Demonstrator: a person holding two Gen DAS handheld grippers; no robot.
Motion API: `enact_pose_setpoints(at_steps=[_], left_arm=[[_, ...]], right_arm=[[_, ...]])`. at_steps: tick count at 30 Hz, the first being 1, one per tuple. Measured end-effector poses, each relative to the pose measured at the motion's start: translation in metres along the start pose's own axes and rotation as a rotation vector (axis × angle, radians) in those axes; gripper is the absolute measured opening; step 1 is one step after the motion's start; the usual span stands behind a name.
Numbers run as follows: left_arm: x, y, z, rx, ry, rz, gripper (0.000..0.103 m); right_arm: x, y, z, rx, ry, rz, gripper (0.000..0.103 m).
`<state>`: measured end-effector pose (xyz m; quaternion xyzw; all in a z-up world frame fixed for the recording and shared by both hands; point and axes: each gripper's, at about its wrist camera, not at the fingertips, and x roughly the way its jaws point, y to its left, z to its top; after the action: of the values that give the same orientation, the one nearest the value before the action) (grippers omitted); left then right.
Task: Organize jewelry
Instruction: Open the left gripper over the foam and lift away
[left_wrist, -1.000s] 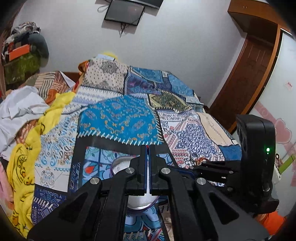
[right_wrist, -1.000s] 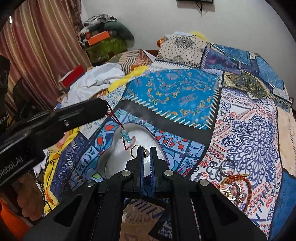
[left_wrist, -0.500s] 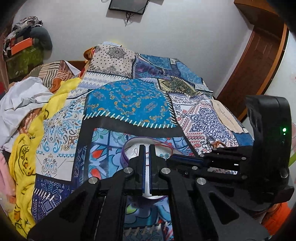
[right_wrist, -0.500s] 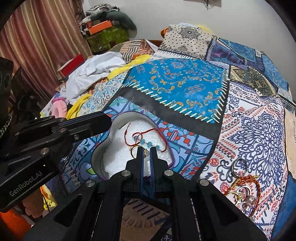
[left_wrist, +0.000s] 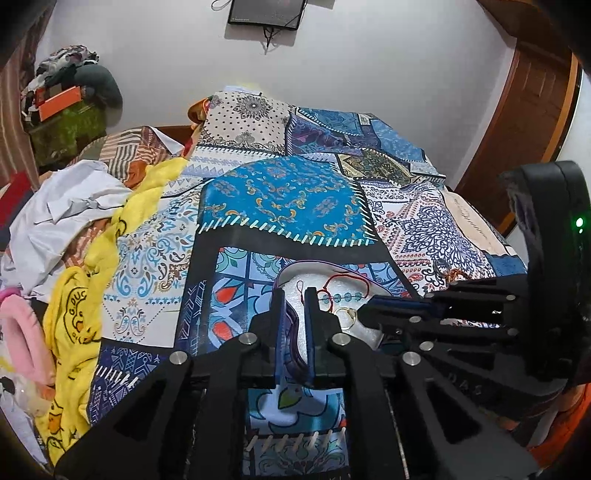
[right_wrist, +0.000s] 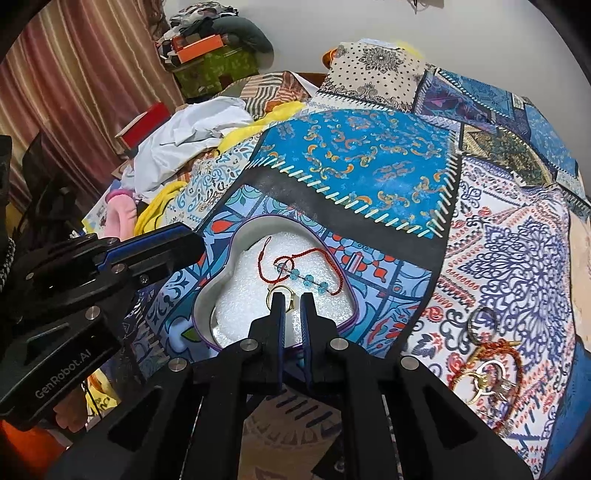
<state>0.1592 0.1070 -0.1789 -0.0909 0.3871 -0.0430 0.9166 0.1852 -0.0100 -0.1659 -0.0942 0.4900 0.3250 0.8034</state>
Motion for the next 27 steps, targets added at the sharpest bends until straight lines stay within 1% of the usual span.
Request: enact_pose_setpoints(at_steps=[2,3,4,6,8,10,12,13,19,23,27], left_arm=[[-0.003,-0.002,-0.001,0.009,-0.005,0.008,0.013],[-0.005,-0.003,-0.001,0.013,-0.008,0.011,0.018],[-0.007,-0.005,-0.001,0.018,-0.012,0.014,0.025],[-0.011,-0.008,-0.002,0.026,-0.021,0.019,0.035],[-0.015,-0.012,-0.003,0.035,-0.028,0.024,0.038],[-0.017,-0.015,-0.003,0.041,-0.029,0.028,0.041],[-0.021,-0.019,-0.002,0.045,-0.037,0.034,0.046],[-0.023,-0.021,-0.002,0.046,-0.040,0.035,0.048],[-0.038,-0.034,0.003,0.057,-0.072,0.032,0.053],[-0.049,-0.048,0.008,0.079,-0.101,0.026,0.054],[-0.054,-0.065,0.010,0.099,-0.114,0.008,0.055]], right_arm=[[-0.006,0.000,0.000,0.001,-0.012,-0.005,0.008],[-0.011,-0.001,0.000,0.003,-0.022,-0.003,0.008],[-0.015,-0.001,0.000,0.004,-0.029,-0.004,0.008],[-0.024,-0.002,-0.001,0.008,-0.048,-0.009,0.009],[-0.036,-0.004,-0.002,0.010,-0.074,-0.022,0.013],[-0.048,-0.006,-0.004,0.011,-0.106,-0.034,0.023],[-0.062,-0.008,-0.007,0.015,-0.146,-0.053,0.040],[-0.067,-0.009,-0.008,0.018,-0.161,-0.060,0.044],[-0.100,-0.022,-0.015,0.045,-0.234,-0.102,0.044],[-0.118,-0.035,-0.022,0.073,-0.274,-0.129,0.044],[-0.135,-0.051,-0.031,0.104,-0.305,-0.175,0.044]])
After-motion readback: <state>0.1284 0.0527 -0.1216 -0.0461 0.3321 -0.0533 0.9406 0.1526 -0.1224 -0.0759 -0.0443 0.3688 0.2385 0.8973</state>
